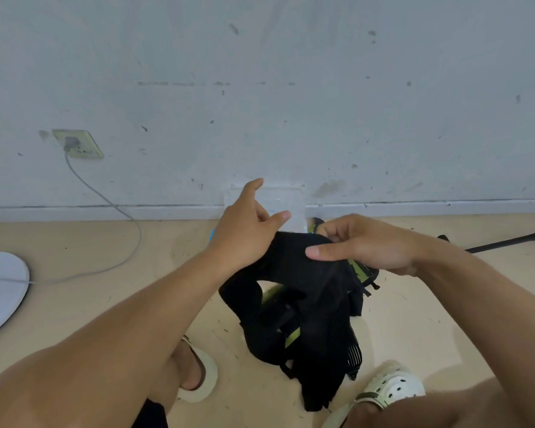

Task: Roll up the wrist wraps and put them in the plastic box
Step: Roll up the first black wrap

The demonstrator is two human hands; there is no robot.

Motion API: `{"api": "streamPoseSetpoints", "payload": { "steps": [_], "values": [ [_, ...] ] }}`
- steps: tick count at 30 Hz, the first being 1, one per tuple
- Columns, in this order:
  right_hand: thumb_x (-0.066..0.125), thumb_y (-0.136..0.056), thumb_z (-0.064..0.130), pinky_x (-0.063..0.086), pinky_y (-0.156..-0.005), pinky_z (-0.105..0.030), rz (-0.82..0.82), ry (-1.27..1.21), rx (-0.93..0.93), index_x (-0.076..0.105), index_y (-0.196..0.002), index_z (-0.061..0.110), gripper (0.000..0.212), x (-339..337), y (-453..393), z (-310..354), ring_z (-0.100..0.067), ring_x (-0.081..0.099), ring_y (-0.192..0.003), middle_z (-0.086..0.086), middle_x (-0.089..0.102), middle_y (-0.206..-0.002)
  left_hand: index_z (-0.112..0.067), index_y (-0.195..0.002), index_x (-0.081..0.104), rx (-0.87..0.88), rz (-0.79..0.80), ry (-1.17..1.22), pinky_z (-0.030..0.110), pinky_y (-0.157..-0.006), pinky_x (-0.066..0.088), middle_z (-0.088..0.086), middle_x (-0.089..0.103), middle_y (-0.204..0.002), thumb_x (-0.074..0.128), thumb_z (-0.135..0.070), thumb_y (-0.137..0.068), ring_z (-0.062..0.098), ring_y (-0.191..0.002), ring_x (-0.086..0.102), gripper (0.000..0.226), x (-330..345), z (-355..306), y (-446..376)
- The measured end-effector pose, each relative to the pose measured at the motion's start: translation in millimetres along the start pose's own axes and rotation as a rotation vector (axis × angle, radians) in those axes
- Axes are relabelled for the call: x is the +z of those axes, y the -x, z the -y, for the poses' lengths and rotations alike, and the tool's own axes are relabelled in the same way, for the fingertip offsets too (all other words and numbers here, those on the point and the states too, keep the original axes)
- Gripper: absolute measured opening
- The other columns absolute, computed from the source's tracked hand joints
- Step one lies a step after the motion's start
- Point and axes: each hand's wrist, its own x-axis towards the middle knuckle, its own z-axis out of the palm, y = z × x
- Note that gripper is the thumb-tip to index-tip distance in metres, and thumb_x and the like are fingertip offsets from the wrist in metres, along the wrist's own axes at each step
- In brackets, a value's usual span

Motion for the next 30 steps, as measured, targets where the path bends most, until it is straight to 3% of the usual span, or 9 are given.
{"api": "streamPoseSetpoints", "payload": {
  "steps": [3,6,10,14,17,20,24,27,30],
  "values": [
    [0.081,-0.081,0.047,0.049,-0.069,-0.026,-0.106,-0.140,-0.014,0.072,-0.082,0.011,0.038,-0.7,1.0,1.2,-0.020,0.063,-0.072,-0.008,0.069,-0.081,-0.032,-0.148,0.048,-0.023,0.025,0.019,0.028,-0.089,0.049,-0.013,0.065,-0.108,0.065,-0.044,-0.100,0.005,-0.100,0.063,0.052,0.0,0.3,-2.1],
    [0.074,-0.094,0.032,0.050,-0.058,-0.021,-0.186,-0.214,0.001,0.075,-0.088,0.013,0.019,-1.8,0.9,1.3,-0.016,0.068,-0.067,-0.005,0.074,-0.080,-0.034,-0.125,0.066,0.025,0.217,0.043,0.024,-0.088,0.049,-0.012,0.070,-0.113,0.058,-0.052,-0.101,0.005,-0.104,0.067,0.031,3.2,-5.8,1.7],
    [0.061,-0.103,0.019,0.058,-0.074,-0.029,-0.233,-0.307,-0.019,0.077,-0.106,0.011,0.018,-4.1,1.3,-0.4,-0.023,0.074,-0.087,-0.014,0.078,-0.102,-0.034,-0.124,0.067,0.076,0.347,0.085,0.019,-0.089,0.053,-0.016,0.071,-0.117,0.069,-0.051,-0.094,0.000,-0.103,0.068,0.034,10.9,-6.3,11.1],
    [0.066,-0.100,0.022,0.056,-0.086,-0.041,-0.300,-0.328,-0.072,0.074,-0.105,0.005,0.019,-0.5,0.8,1.1,-0.029,0.072,-0.090,-0.020,0.076,-0.103,-0.026,-0.098,0.071,0.133,0.239,0.096,0.007,-0.063,0.044,-0.018,0.069,-0.080,0.075,-0.031,-0.095,-0.008,-0.071,0.063,0.007,11.3,-7.5,8.4],
    [0.079,-0.088,0.034,0.055,-0.082,-0.039,-0.345,-0.305,-0.133,0.068,-0.099,0.001,0.036,-1.1,1.4,3.1,-0.029,0.069,-0.085,-0.029,0.070,-0.096,-0.024,-0.088,0.069,0.170,0.146,0.171,0.006,-0.058,0.042,-0.021,0.064,-0.068,0.070,-0.029,-0.099,-0.008,-0.064,0.060,0.012,9.5,-10.7,9.5],
    [0.079,-0.085,0.034,0.060,-0.095,-0.041,-0.257,-0.205,-0.063,0.072,-0.103,0.007,0.034,-4.7,3.4,-0.3,-0.023,0.076,-0.093,-0.014,0.079,-0.101,-0.020,-0.089,0.070,0.163,0.028,0.230,0.011,-0.060,0.045,-0.011,0.068,-0.076,0.067,-0.032,-0.101,-0.003,-0.068,0.062,0.017,4.4,-13.5,9.1],
    [0.077,-0.092,0.034,0.051,-0.108,-0.040,0.025,0.055,0.115,0.077,-0.117,0.023,0.027,-3.4,5.4,-9.7,-0.014,0.074,-0.110,0.005,0.079,-0.114,-0.018,-0.095,0.071,0.043,-0.156,0.400,0.027,-0.074,0.054,-0.001,0.074,-0.090,0.066,-0.033,-0.102,0.007,-0.082,0.068,0.017,-5.8,-14.8,2.1],
    [0.075,-0.093,0.033,0.050,-0.110,-0.042,0.085,0.057,0.136,0.079,-0.110,0.018,0.023,-3.1,7.5,-9.9,-0.017,0.074,-0.110,0.000,0.079,-0.112,-0.024,-0.113,0.067,-0.070,-0.213,0.444,0.025,-0.085,0.053,-0.008,0.072,-0.109,0.068,-0.032,-0.100,0.008,-0.103,0.067,0.015,-12.3,-10.8,-3.7],
    [0.077,-0.085,0.036,0.058,-0.097,-0.036,-0.034,-0.121,0.070,0.077,-0.097,0.008,0.030,-3.9,9.3,-2.5,-0.027,0.076,-0.100,-0.014,0.079,-0.105,-0.028,-0.126,0.062,-0.058,-0.189,0.297,0.026,-0.098,0.051,-0.014,0.066,-0.122,0.075,-0.034,-0.095,0.005,-0.113,0.063,0.034,-13.0,-8.3,-4.3]
  ]
}}
